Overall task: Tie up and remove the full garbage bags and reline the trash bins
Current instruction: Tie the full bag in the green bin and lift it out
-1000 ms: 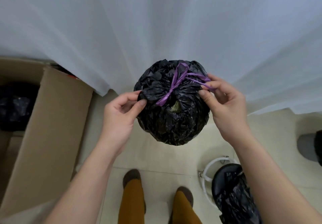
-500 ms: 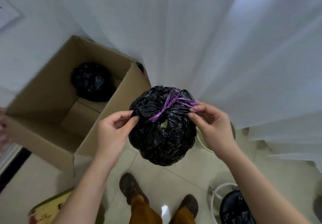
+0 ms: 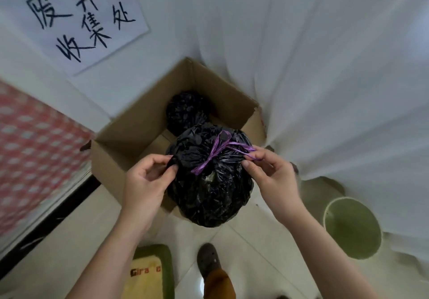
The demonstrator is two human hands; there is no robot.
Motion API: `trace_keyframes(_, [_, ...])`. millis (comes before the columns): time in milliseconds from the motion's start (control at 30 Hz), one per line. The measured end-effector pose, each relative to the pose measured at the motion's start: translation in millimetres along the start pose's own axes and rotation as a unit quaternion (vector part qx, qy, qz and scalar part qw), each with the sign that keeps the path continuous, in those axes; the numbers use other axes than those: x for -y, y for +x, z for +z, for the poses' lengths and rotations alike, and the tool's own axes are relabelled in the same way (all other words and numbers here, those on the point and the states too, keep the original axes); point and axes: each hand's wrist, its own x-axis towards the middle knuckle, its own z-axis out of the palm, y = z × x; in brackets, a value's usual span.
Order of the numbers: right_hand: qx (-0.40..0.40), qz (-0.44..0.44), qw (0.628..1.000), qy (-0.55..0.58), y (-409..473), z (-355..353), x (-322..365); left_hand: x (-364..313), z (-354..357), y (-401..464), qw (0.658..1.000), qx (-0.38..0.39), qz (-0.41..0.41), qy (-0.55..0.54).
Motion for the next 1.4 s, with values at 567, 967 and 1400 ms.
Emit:
trace_keyframes(567, [0.173,0.022,0.978,-0.114,230,143,-98,105,-58,191,0.982,-0.174,-0.080,0.003])
trace_keyframes(967, [0.230,0.093,0.955,-0.164,328,218,-276,274,-84,297,0.952,-0.257,-0.139,0.088])
trace_keyframes(1400, [0.268,-0.114,0.766,-0.573,332,179,-256,253,-52,297,0.840,-0.082,-0.077,0.531])
